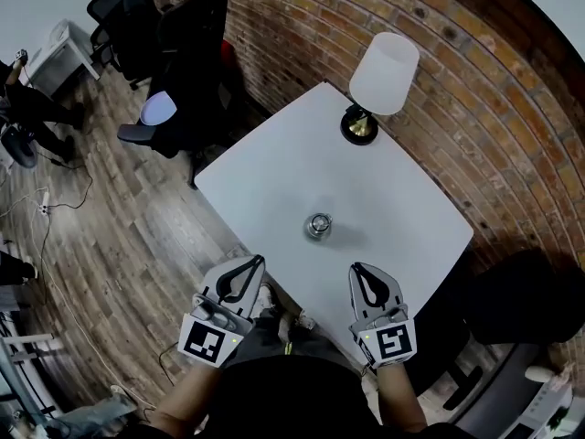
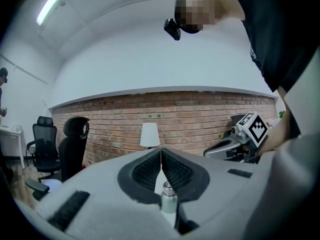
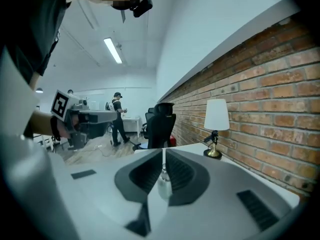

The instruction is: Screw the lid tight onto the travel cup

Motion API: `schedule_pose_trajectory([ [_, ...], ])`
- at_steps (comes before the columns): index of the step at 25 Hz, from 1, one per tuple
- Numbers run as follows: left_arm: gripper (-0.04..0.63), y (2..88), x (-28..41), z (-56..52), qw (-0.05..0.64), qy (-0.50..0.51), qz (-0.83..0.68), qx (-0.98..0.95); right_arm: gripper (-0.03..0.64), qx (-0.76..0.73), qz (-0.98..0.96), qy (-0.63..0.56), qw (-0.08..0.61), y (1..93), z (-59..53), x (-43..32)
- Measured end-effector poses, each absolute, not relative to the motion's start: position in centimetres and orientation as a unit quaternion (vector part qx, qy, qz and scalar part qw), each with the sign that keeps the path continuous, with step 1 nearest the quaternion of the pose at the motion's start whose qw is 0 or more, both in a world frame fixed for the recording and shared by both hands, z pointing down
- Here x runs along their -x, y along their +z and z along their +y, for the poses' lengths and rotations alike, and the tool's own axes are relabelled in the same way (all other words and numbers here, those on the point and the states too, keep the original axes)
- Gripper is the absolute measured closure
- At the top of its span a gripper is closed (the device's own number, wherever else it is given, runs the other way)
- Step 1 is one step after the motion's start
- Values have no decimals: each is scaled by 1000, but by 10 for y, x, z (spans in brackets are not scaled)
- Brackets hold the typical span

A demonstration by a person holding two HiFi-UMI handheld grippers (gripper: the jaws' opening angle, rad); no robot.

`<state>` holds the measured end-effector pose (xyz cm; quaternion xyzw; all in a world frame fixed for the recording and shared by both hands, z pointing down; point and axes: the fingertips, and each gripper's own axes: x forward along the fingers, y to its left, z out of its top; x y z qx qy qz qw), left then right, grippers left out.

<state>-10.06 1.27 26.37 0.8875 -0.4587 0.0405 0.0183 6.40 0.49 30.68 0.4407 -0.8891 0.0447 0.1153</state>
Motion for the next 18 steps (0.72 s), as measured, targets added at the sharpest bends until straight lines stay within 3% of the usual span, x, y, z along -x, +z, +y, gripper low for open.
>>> schedule_pose_trajectory([
  [5, 569, 282, 91, -7, 24, 59, -432, -900, 579, -440, -886, 49, 140, 336, -8, -60],
  [18, 568, 368, 45, -42, 21, 82, -358, -930, 385, -407, -893, 88, 173, 437, -41, -36],
])
